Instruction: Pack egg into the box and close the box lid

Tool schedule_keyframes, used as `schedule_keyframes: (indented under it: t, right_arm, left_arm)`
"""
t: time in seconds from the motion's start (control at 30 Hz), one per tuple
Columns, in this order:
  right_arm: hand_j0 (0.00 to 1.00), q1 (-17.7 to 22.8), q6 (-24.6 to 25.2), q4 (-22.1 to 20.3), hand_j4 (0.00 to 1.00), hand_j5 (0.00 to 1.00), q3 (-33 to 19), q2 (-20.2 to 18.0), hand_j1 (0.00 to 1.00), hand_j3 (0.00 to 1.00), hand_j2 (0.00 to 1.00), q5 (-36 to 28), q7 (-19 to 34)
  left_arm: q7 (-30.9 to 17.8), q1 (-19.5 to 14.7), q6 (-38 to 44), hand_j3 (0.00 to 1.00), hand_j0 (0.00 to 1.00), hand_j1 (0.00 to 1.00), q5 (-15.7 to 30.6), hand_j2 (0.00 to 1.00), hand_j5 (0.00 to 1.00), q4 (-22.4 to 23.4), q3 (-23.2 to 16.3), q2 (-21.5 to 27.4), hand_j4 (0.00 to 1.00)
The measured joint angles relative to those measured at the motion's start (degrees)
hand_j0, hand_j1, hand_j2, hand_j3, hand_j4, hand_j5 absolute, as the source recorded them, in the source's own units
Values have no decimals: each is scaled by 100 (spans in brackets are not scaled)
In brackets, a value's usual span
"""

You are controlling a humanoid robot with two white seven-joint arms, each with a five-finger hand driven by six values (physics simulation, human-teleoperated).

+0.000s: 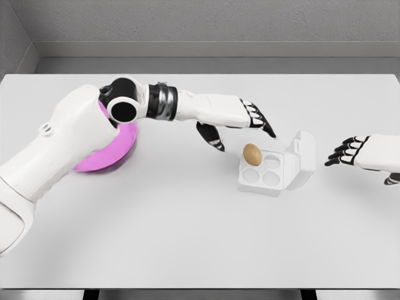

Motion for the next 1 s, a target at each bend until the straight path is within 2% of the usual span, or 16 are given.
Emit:
schedule_keyframes:
  t: [0.13, 0.27, 0.57, 1.0]
  right_arm:
    - [100, 0, 0, -14, 100, 100, 7, 6, 100, 100, 100, 0, 0]
    - [100, 0, 0, -29, 100, 100, 15, 11, 100, 100, 100, 1, 0]
    - [100, -9, 0, -297, 100, 100, 22, 13, 100, 100, 100, 2, 0]
    - [100, -132, 0, -499, 100, 100, 16, 13, 100, 100, 100, -42, 0]
  left_arm:
    - [-1, 220, -3, 100, 100, 100, 960, 100, 100, 48, 350, 996, 100]
    - [0, 387, -2, 100, 100, 100, 1334, 100, 100, 194, 685, 1396, 100]
    - [0, 440, 0, 100, 100, 100, 1455, 100, 100, 705, 901, 1527, 100]
    - [0, 440, 0, 100, 100, 100, 1471, 100, 100, 759, 959, 1557, 100]
